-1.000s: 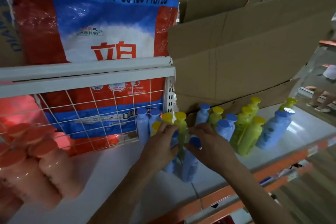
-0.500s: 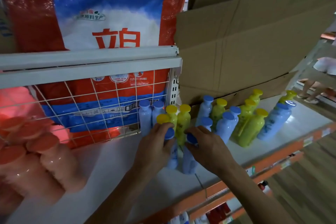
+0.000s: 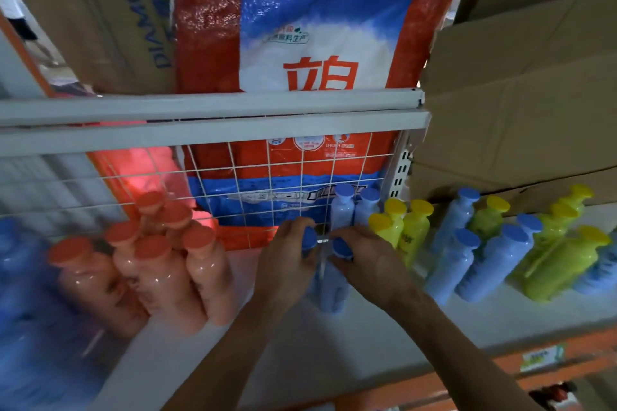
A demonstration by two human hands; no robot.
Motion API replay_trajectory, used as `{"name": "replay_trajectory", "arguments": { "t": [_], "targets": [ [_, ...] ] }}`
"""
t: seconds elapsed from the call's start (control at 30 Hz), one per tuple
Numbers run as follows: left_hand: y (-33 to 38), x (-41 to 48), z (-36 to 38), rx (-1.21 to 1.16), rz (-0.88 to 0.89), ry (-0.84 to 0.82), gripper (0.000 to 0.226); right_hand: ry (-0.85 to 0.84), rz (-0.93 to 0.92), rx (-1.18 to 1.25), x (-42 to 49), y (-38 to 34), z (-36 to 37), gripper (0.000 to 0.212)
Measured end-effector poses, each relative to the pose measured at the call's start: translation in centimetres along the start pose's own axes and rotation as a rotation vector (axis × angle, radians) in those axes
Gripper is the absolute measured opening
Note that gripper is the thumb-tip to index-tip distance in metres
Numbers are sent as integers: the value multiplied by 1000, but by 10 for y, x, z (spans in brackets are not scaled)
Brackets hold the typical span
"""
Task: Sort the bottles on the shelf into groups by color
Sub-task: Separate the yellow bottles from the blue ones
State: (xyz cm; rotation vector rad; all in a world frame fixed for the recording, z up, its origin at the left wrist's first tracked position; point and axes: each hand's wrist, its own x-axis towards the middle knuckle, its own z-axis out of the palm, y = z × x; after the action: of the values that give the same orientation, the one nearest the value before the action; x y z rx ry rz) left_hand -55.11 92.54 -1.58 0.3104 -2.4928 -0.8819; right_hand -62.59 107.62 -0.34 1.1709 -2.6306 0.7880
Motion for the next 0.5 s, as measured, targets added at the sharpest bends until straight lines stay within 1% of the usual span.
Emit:
{"name": "replay_trajectory", "arguments": {
  "t": [0.1,0.17,0.23,0.33,0.4,0.5],
  "targets": [
    [-4,6,-1,14,-31,-3,26,18,1,-2,9,-3,7,34],
    [-5,11,-2,35,-41,-14,30,38,4,-8,12,-4,8,35],
    [-8,12,-2,62,-33,-49,35,54,9,-14,11,-4,8,37],
    [-12,9,-1,101,25,-102,50,80,12,-20,4,-4,8,42],
    [-16,9,0,104,47,-113,58,82,14,-26,-2,-2,7,48],
    [-18,11,2,77,56,-118,63,73,26,-57,-8,0,7,60]
  ]
}}
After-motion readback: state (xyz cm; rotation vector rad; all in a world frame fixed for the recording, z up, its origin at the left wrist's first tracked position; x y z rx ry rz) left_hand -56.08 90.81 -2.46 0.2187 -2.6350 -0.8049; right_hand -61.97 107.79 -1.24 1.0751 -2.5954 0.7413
